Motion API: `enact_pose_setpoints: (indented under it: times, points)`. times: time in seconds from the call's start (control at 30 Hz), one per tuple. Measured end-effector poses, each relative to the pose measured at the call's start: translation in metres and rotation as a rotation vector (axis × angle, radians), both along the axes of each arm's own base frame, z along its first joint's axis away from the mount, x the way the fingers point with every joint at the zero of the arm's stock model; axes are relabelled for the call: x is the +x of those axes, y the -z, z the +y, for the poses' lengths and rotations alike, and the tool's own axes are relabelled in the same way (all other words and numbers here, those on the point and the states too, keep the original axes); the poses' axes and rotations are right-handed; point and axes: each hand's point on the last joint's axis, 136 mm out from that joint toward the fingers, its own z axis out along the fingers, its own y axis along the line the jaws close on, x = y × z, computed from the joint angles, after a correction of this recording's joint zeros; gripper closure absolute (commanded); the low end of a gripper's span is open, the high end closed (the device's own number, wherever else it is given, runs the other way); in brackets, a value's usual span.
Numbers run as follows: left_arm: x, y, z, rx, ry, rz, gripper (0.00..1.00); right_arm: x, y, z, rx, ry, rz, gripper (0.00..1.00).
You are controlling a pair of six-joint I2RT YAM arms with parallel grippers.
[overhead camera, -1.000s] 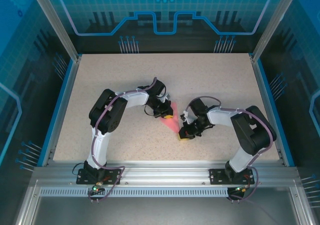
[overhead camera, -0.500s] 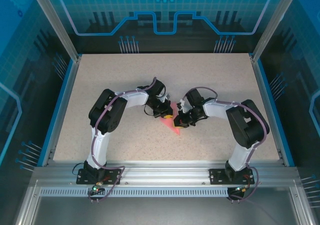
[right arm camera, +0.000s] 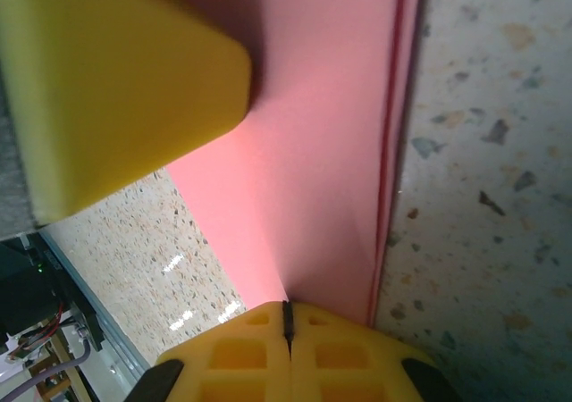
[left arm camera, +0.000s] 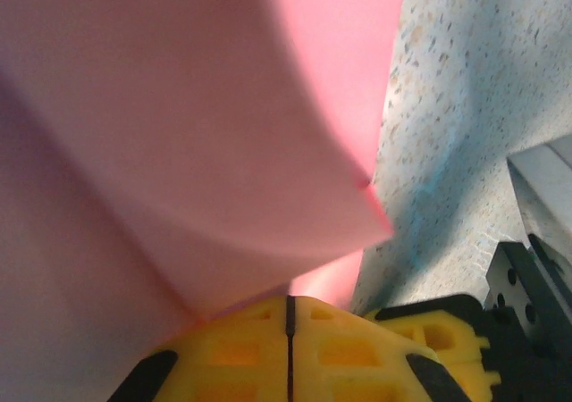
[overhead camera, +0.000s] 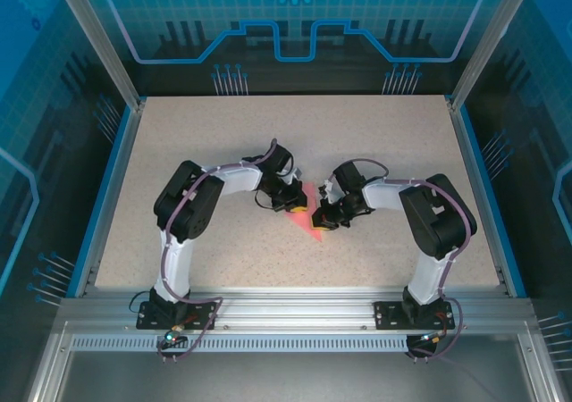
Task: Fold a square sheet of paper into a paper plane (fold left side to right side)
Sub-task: Fourth fold the wing at the center of the table.
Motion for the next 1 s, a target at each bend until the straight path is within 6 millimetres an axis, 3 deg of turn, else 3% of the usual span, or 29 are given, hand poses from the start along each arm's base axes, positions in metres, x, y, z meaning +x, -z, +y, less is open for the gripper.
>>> enact_pose_setpoints:
  times: [0.47,0.73,1.0]
  points:
    - [-0.018,-0.015,-0.013,-0.071,0.057,-0.036,0.98,0.000,0.000,0.000,0.001,-0.017,-0.014,1.00]
    - [-0.022,0.001,-0.012,-0.048,0.077,-0.023,1.00,-0.001,0.000,0.000,0.000,-0.022,-0.017,1.00]
    - [-0.019,0.004,-0.011,-0.024,0.086,-0.046,1.00,-0.001,0.001,-0.001,-0.003,-0.030,-0.024,1.00]
